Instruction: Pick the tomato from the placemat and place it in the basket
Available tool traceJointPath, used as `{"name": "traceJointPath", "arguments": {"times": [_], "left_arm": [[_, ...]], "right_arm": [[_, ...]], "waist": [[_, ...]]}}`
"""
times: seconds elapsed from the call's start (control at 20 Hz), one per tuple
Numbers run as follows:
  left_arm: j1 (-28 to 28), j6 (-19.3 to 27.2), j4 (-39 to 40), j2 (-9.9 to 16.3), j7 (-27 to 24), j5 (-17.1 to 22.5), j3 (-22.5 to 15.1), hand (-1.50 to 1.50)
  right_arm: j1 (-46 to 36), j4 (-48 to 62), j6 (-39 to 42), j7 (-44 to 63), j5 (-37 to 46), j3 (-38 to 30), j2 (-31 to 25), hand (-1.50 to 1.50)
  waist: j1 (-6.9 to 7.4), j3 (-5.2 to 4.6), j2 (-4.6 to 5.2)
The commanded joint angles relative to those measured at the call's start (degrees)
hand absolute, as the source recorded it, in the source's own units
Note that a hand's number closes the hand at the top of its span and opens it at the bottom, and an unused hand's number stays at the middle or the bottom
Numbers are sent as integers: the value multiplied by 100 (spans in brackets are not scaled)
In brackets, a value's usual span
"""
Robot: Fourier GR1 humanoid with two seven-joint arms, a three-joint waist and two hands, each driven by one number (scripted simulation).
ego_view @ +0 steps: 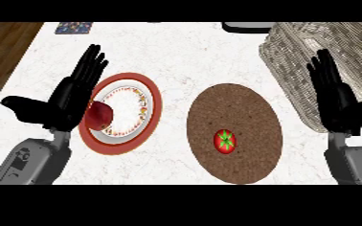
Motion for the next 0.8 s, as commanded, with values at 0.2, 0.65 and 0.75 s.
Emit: {"name": "traceJointPath", "arguments": {"times": [0.2, 0.65, 0.75], "left_arm": [[69, 129, 469, 324, 394, -274, 16, 0], [216, 262, 1036, 513, 899, -226, 238, 0], [171, 255, 952, 595, 1135, -161, 368, 0]], "right_arm": [[-1453, -259, 2266, -402, -1087, 879, 596, 150], [-1205, -1614, 3574, -2721, 1401, 3455, 685, -150], [-843, -1753, 3163, -2805, 2125, 3851, 725, -150]], "waist": [[808, -16, 277], [100, -74, 110], [9, -78, 89]]}}
